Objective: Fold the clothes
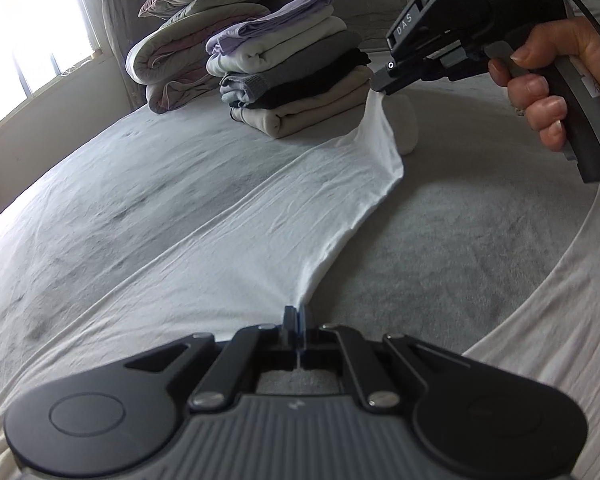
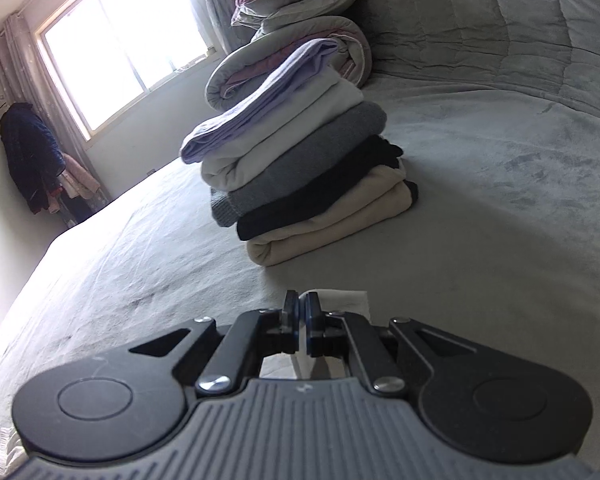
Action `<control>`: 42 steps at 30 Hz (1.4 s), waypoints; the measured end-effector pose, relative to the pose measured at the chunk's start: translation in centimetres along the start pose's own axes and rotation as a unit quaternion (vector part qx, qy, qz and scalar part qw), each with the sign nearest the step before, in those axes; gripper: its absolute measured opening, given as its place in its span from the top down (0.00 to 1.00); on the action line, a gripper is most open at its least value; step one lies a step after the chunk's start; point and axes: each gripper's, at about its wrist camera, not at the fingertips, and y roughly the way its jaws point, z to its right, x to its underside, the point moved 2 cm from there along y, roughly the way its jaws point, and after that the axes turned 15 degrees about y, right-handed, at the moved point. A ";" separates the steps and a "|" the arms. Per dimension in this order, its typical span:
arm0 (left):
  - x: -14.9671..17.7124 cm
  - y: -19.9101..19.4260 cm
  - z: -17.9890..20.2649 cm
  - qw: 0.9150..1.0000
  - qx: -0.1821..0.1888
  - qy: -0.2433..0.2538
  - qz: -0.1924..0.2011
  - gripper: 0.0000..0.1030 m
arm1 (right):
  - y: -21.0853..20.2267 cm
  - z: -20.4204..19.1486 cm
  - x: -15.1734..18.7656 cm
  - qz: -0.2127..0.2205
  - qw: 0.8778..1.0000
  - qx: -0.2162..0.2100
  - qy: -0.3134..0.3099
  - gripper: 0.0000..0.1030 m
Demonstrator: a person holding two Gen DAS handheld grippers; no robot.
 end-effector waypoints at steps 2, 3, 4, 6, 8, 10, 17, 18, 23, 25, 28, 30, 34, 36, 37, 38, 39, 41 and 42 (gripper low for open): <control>0.0 0.1 -0.1 1.000 0.003 -0.002 0.000 1.00 | 0.1 -1.5 1.1 -0.028 0.999 -0.033 -0.029 0.97; 0.0 0.0 -0.3 1.000 0.007 -0.006 0.000 0.99 | 0.2 -2.3 1.8 -0.048 0.997 -0.045 -0.048 0.97; 0.0 -0.1 -0.5 1.000 0.012 -0.010 0.000 0.99 | 0.5 -2.9 2.5 -0.069 0.994 -0.052 -0.064 0.97; 0.1 -0.3 -1.1 0.999 0.026 -0.026 0.001 0.99 | 1.0 -3.8 3.8 -0.112 0.988 -0.058 -0.093 0.97; 0.2 -0.6 -1.8 0.998 0.046 -0.046 0.002 0.97 | 1.6 -4.2 5.2 -0.152 0.980 -0.051 -0.119 0.97; 0.1 -0.9 -2.6 0.996 0.054 -0.064 0.005 0.96 | 2.5 -4.2 6.4 -0.190 0.972 -0.023 -0.138 0.97; -2.3 0.0 -5.6 0.993 0.057 -0.105 0.018 0.75 | 3.1 -2.2 5.8 -0.245 0.969 -0.006 -0.045 0.85; -2.9 0.4 -5.9 0.992 0.059 -0.110 0.020 0.70 | 2.8 -1.9 5.6 -0.252 0.967 -0.007 -0.029 0.85; -5.2 2.5 -7.1 0.985 0.076 -0.152 0.032 0.70 | 1.9 -0.5 3.6 -0.247 0.969 -0.004 0.027 0.84; -5.7 3.4 -7.3 0.983 0.077 -0.162 0.035 0.70 | 1.8 0.6 2.4 -0.228 0.972 -0.001 0.064 0.83; -5.9 4.8 -7.4 0.980 0.082 -0.176 0.031 0.70 | 2.2 2.0 1.6 -0.207 0.973 0.021 0.098 0.83; -5.8 5.5 -7.3 0.976 0.093 -0.192 0.029 0.70 | 2.7 2.5 1.5 -0.201 0.973 0.028 0.110 0.83; -5.7 6.0 -6.8 0.973 0.108 -0.199 0.038 0.70 | 3.8 3.2 1.4 -0.193 0.972 0.031 0.128 0.82; -5.5 5.8 -6.3 0.975 0.113 -0.189 0.044 0.68 | 4.1 3.3 1.6 -0.190 0.973 0.031 0.130 0.70; -5.5 5.7 -6.1 0.975 0.117 -0.184 0.048 0.67 | 4.2 3.4 1.7 -0.189 0.973 0.025 0.132 0.66; -5.4 5.6 -5.9 0.975 0.121 -0.181 0.049 0.62 | 4.2 3.3 1.7 -0.187 0.973 0.022 0.134 0.62; -5.4 5.6 -5.7 0.975 0.125 -0.179 0.050 0.59 | 4.1 3.1 1.7 -0.182 0.974 0.022 0.129 0.62; -5.5 5.7 -5.3 0.975 0.130 -0.176 0.049 0.59 | 4.1 2.8 1.8 -0.172 0.978 0.024 0.118 0.62; -5.5 5.7 -5.0 0.975 0.131 -0.174 0.048 0.59 | 4.1 2.7 1.9 -0.168 0.979 0.025 0.112 0.62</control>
